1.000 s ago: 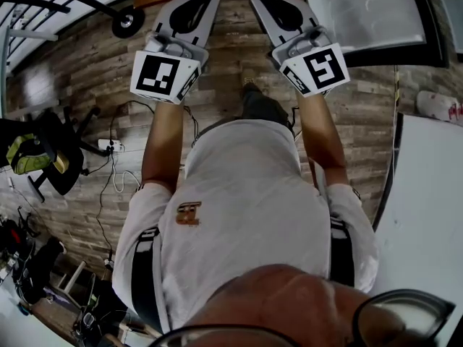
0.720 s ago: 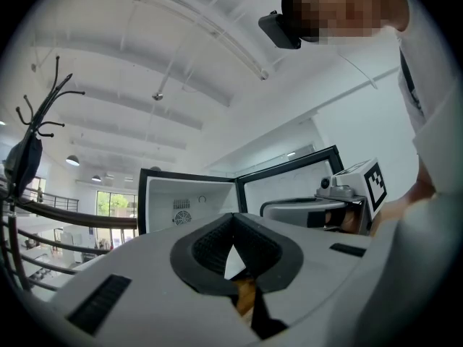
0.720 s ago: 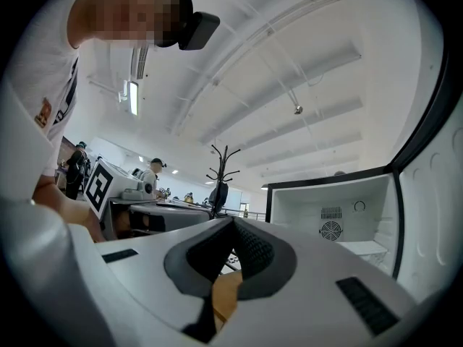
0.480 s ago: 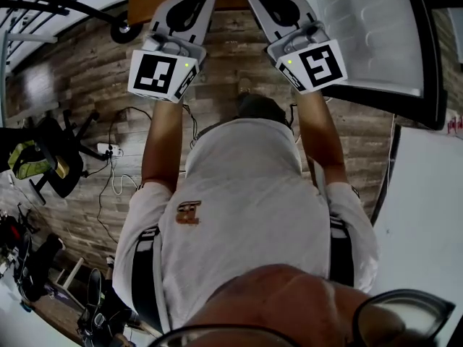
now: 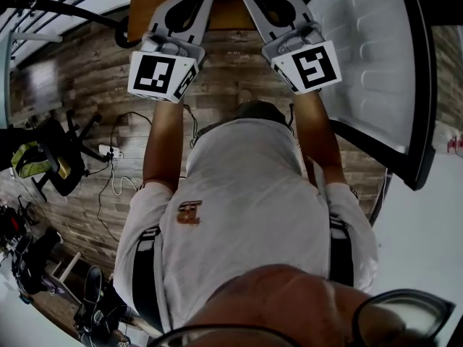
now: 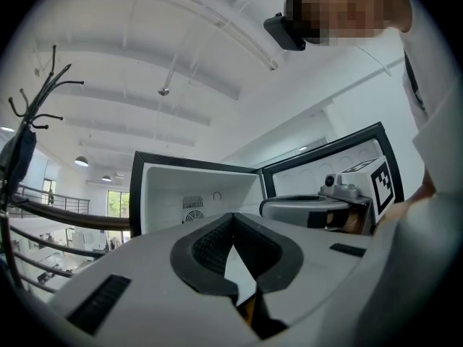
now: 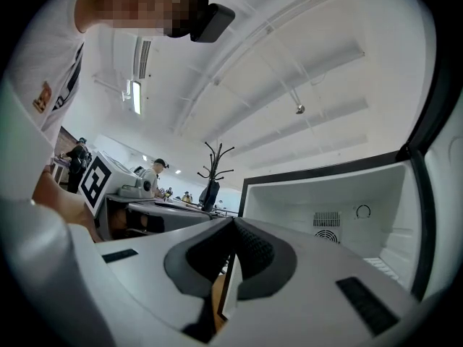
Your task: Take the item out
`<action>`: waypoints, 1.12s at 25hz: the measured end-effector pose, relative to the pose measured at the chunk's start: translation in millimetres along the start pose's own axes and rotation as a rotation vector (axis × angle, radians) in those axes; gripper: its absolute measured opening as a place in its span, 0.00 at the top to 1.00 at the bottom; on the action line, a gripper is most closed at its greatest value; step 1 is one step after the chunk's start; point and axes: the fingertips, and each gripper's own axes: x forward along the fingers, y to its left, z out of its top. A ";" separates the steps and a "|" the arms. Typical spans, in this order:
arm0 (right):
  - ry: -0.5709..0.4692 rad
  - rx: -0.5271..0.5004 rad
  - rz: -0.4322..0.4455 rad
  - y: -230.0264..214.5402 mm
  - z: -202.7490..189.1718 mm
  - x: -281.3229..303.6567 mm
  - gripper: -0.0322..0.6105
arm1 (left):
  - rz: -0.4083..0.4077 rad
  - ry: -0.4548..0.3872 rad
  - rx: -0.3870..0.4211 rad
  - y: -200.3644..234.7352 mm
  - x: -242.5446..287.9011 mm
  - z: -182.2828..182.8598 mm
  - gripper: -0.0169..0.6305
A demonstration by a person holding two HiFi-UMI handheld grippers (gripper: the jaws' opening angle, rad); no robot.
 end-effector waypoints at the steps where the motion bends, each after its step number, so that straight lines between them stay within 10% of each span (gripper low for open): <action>1: -0.017 -0.003 -0.001 -5.6 -0.4 2.2 0.90 | 0.006 0.000 0.000 0.8 5.9 -2.0 0.95; 21: -0.032 -0.021 -0.014 -49.6 -24.3 37.0 0.90 | 0.078 0.018 -0.005 40.2 49.5 -23.5 0.95; 28: -0.025 -0.046 -0.022 -73.8 -17.4 65.7 0.90 | 0.117 0.071 -0.124 75.4 80.1 -24.3 0.95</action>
